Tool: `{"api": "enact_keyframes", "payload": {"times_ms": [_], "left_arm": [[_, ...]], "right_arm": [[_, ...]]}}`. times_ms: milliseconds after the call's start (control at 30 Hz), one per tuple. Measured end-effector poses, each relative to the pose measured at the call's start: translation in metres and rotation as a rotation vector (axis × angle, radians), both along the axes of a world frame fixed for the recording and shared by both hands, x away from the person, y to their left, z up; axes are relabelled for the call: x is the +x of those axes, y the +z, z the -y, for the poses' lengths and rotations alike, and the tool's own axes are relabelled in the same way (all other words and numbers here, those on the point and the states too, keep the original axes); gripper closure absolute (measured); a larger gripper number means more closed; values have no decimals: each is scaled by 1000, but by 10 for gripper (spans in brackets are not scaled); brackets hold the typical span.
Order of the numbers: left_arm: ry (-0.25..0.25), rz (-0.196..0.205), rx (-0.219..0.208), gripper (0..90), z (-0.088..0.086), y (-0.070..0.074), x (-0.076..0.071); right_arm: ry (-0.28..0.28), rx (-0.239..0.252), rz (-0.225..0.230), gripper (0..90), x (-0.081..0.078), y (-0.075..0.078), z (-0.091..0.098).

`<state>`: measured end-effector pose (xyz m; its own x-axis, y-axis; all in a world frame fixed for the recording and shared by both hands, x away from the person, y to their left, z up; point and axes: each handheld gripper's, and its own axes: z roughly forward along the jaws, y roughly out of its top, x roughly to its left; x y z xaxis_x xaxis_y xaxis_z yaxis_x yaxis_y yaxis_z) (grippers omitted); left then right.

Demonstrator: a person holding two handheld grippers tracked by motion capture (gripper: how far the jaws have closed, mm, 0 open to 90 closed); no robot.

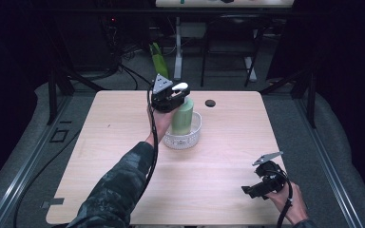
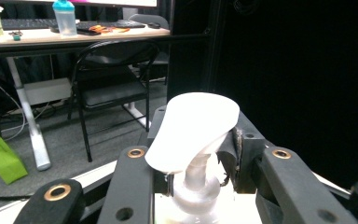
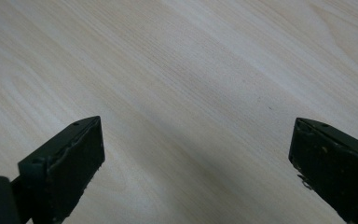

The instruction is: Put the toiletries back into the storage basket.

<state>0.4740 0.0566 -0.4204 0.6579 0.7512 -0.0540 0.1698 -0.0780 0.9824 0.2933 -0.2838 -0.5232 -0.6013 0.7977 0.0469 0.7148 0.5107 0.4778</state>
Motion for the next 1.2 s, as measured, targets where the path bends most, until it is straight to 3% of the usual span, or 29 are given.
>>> {"api": "enact_keyframes", "payload": {"times_ms": [1200], "left_arm": [[-22, 12, 12, 666, -13, -5, -13]], "right_arm": [[4, 1, 1, 29, 0, -1, -1]]}}
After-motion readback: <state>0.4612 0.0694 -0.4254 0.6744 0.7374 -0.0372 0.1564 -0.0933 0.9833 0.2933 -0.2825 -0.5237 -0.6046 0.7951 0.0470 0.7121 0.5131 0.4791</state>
